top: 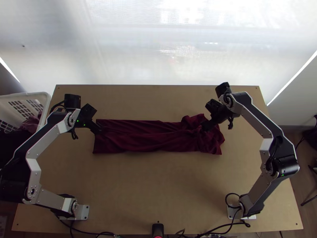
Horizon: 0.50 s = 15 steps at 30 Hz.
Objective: Fold the t-shirt
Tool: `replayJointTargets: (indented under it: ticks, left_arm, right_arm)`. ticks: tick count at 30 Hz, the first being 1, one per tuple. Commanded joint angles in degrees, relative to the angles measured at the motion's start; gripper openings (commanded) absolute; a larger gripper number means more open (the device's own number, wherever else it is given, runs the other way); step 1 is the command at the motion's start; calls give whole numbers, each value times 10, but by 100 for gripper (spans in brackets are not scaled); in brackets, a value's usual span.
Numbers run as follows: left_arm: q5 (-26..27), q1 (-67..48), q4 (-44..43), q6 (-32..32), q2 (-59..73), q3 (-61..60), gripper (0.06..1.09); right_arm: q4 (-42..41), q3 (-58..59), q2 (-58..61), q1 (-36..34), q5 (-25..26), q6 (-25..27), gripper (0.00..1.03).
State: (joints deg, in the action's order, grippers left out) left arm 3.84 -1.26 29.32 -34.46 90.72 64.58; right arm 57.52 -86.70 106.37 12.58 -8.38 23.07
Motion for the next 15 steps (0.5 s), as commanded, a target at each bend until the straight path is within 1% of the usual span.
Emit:
replayJointTargets:
  ticks: [1, 2, 4, 6, 7, 8, 10, 11, 12, 15]
  left_arm:
    - [0, -5, 25, 22, -42, 38, 103]
    - [0, -9, 30, 25, -51, 44, 103]
    - [1, -24, 45, 31, -65, 57, 103]
    - [1, -45, 73, 44, -77, 71, 99]
    - [1, -58, 80, 54, -85, 74, 97]
    - [3, -70, 85, 65, -92, 74, 92]
    - [24, -94, 108, 72, -100, 73, 69]
    - [35, -99, 109, 77, -102, 68, 57]
    - [50, -103, 108, 88, -103, 63, 43]
    - [95, -105, 108, 132, -100, 51, 10]
  right_arm:
    - [2, -8, -51, 0, 0, -25, 93]
    - [3, -10, -61, 3, 0, -25, 91]
    - [5, -15, -80, 11, 0, -27, 80]
    - [6, -19, -101, 25, 0, -35, 60]
    - [6, -17, -110, 33, 0, -36, 51]
    - [6, -14, -117, 46, 0, -35, 42]
    - [8, -6, -120, 66, 0, -35, 24]
    - [9, -1, -120, 76, 0, -33, 11]
    - [9, 6, -120, 85, -1, -33, 2]
    - [9, 26, -110, 105, -1, -37, 3]
